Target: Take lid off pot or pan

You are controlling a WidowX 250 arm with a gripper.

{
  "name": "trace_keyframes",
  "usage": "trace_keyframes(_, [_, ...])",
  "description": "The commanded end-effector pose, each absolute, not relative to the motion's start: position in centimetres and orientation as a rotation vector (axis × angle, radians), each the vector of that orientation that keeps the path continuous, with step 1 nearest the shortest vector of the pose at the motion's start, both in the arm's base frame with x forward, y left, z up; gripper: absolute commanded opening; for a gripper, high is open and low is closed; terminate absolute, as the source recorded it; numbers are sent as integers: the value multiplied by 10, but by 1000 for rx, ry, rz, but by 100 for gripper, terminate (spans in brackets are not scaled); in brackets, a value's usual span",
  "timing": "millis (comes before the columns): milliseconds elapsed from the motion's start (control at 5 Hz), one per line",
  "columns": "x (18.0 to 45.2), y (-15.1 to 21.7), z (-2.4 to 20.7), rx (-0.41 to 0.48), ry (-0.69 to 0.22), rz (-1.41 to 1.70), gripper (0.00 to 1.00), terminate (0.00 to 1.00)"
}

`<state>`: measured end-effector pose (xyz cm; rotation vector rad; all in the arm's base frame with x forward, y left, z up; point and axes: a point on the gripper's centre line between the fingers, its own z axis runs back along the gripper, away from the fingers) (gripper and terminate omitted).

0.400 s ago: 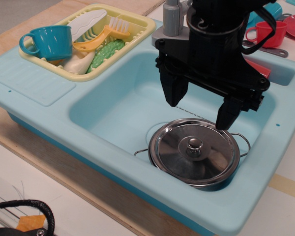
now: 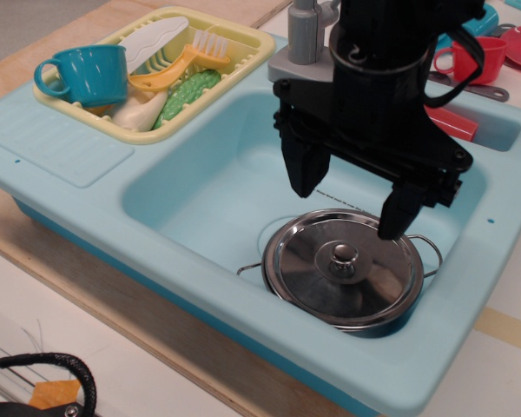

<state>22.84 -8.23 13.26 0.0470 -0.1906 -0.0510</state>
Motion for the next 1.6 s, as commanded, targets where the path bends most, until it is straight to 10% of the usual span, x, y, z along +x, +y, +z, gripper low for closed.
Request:
trace_keyframes(0, [236,-78,121,27,-168,-21,100,0])
trace_keyframes(800, [233,-73,87,-84,-117,-12,100,0])
trace_keyframes(1000, [232,-71,84,-104,-104,-5,0,0])
trace_keyframes(1400, [234,-71,95,-93,-89,-26,0,0])
